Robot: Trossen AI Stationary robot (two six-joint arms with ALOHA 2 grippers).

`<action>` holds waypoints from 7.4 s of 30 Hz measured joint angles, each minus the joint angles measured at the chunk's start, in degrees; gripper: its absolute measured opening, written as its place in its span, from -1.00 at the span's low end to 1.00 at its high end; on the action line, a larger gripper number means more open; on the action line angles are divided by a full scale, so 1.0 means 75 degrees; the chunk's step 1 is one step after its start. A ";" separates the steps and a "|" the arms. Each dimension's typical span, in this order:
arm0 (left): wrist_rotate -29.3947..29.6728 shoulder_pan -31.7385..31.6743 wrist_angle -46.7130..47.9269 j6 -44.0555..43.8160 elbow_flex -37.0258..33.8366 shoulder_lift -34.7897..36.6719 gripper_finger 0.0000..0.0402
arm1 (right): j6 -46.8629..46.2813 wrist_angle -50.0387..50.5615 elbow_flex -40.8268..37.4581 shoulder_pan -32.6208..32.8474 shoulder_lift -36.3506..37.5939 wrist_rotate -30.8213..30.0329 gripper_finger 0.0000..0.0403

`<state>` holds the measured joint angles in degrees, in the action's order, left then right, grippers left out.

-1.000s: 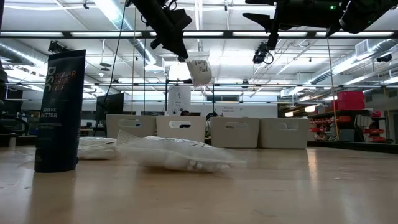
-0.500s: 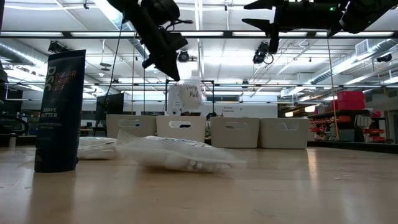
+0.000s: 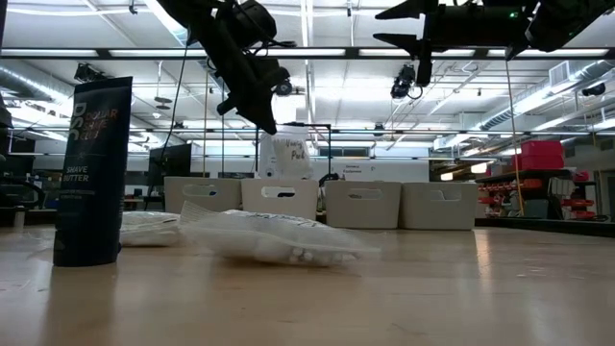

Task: Pick & Place Travel size toiletries
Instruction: Put the white cotton pack into the white bin, then put the blue shave cream into the middle gray bin

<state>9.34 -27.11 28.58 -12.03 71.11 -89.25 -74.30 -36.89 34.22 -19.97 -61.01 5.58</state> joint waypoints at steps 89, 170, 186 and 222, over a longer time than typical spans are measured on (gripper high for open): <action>-0.1276 0.4452 0.1586 0.0376 0.0012 0.1664 -0.46 | 0.6100 -0.2058 0.0006 0.1023 0.0000 0.2341 -0.64; -0.0791 0.7221 0.1646 -0.0564 0.0003 0.1635 -0.49 | 0.8629 0.3923 0.0012 0.2025 0.1775 0.0061 -0.67; -0.0729 0.7359 0.1533 -0.0542 -0.0811 0.1632 0.00 | 0.8596 0.3925 0.0009 0.2022 0.1772 0.0061 -0.68; -0.0462 0.8002 0.0868 0.0272 -0.1000 0.0101 -0.04 | 0.8545 0.4621 0.0000 0.2002 0.1609 -0.0341 -0.68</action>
<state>5.88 32.91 35.09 -9.99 63.61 -88.50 -10.22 -2.23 34.22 -4.95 -48.95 3.03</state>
